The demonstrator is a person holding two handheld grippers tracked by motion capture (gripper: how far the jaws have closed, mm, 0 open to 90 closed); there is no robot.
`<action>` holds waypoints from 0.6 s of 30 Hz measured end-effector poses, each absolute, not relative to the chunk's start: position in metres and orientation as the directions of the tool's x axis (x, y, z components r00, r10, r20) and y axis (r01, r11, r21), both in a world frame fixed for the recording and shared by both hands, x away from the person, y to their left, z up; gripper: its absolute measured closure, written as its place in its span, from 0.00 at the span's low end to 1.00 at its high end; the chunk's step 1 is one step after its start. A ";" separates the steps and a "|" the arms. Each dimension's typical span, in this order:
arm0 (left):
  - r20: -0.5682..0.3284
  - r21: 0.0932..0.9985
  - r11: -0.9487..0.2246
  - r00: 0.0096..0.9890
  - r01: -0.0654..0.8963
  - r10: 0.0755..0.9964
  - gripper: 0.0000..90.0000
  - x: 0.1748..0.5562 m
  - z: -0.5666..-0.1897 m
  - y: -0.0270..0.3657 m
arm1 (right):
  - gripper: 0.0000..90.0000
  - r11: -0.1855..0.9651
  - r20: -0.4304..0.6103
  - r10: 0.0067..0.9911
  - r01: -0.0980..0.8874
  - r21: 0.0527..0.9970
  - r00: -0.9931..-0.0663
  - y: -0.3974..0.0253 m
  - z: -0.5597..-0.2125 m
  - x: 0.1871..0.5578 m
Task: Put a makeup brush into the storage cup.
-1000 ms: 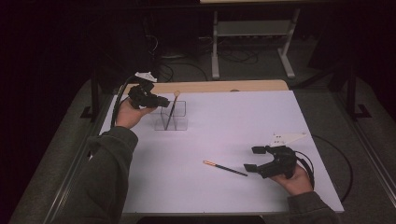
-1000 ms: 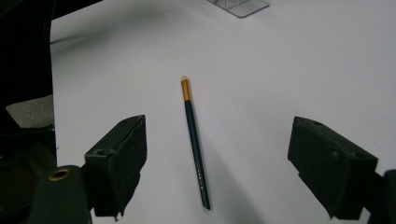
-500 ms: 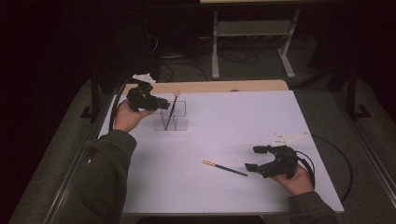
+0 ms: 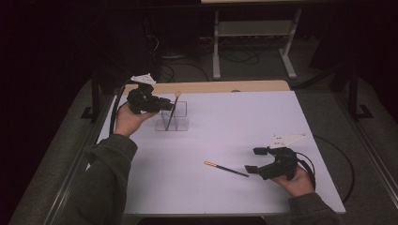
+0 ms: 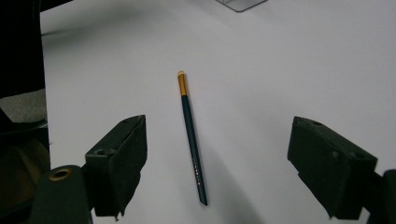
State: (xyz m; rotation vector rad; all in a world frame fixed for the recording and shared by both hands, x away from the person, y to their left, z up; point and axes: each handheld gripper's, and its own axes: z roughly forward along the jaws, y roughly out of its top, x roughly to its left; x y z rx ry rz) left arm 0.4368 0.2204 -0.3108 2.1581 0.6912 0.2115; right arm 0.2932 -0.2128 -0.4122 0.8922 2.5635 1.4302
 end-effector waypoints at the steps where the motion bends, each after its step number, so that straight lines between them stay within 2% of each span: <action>1: -0.086 0.768 -0.498 0.836 0.403 0.543 0.75 0.435 -0.311 0.220 | 0.21 0.396 0.211 0.519 0.451 0.800 -0.829 -0.213 -0.412 0.293; 11: -0.057 0.764 -0.522 0.845 0.379 0.531 0.66 0.407 -0.312 0.219 | 0.22 0.398 0.204 0.517 0.444 0.803 -0.831 -0.214 -0.411 0.292; 18: -0.072 0.770 -0.513 0.850 0.380 0.522 0.61 0.387 -0.318 0.223 | 0.22 0.395 0.205 0.519 0.446 0.803 -0.830 -0.215 -0.412 0.293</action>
